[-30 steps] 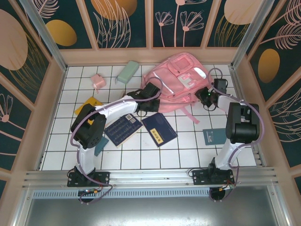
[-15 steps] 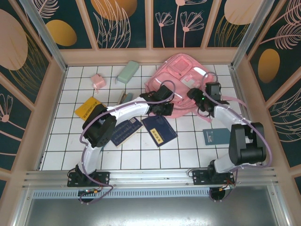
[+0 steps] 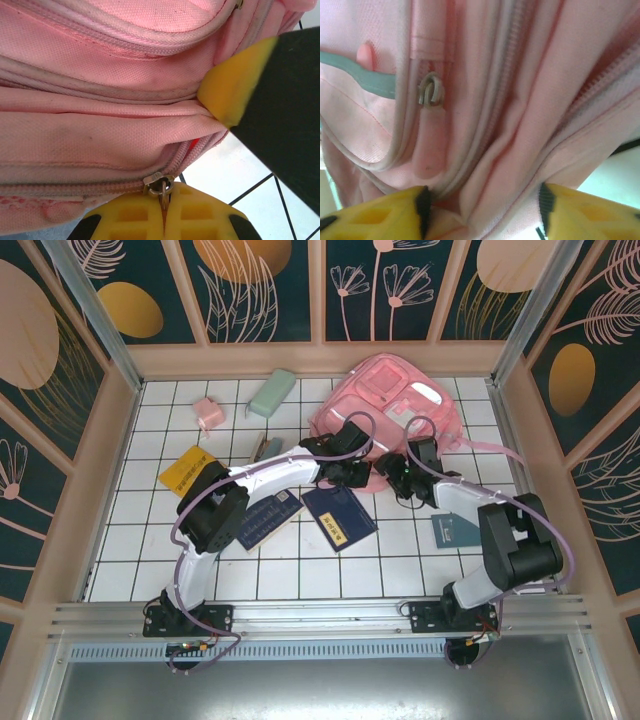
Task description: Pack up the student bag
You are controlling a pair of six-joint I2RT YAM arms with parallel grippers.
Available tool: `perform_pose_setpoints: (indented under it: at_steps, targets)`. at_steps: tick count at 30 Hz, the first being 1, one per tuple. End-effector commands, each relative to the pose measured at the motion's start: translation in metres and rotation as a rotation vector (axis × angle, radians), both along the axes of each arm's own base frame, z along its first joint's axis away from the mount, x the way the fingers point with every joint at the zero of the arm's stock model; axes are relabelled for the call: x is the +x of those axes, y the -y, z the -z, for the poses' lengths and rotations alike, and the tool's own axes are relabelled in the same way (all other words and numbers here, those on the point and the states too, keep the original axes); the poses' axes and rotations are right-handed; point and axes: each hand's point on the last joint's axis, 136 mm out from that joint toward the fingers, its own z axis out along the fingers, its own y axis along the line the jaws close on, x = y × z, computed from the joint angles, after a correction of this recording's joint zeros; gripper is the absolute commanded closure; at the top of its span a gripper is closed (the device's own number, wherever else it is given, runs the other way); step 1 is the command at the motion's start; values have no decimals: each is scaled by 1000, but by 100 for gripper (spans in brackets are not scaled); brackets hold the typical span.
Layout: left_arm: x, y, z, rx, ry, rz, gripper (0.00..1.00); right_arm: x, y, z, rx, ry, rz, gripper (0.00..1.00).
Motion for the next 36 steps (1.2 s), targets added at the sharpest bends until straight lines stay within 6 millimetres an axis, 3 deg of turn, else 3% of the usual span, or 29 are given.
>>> perform_pose_setpoints:
  at_steps: [1, 3, 4, 10, 16, 20, 22, 26, 32, 36]
  targets:
    - [-11, 0, -7, -4, 7, 35, 100, 18, -3, -8, -5, 43, 18, 64]
    - [-10, -7, -8, 25, 23, 25, 100, 23, 5, -6, -40, 35, 33, 93]
    - [-9, -13, -7, 55, 35, 18, 100, 25, 11, -5, -61, 28, 42, 100]
    - [16, -74, 8, 251, 68, -64, 100, 34, 49, -12, -138, 50, 73, 100]
    - [66, -144, 5, 357, 108, -195, 100, 44, 80, -19, -172, 65, 77, 100]
    - [89, -166, -1, 397, 124, -234, 100, 47, 92, -23, -191, 77, 94, 100]
    - [90, -162, -8, 384, 125, -216, 100, 49, 102, -24, -202, 79, 110, 100]
    - [72, -129, -22, 249, 106, -132, 100, 62, 122, -28, -222, 88, 143, 100]
    - [22, -66, -31, 179, 101, 35, 100, 90, 146, -46, -261, 137, 180, 100]
    - [-11, -24, -43, 103, 95, 98, 100, 107, 156, -42, -264, 115, 178, 100]
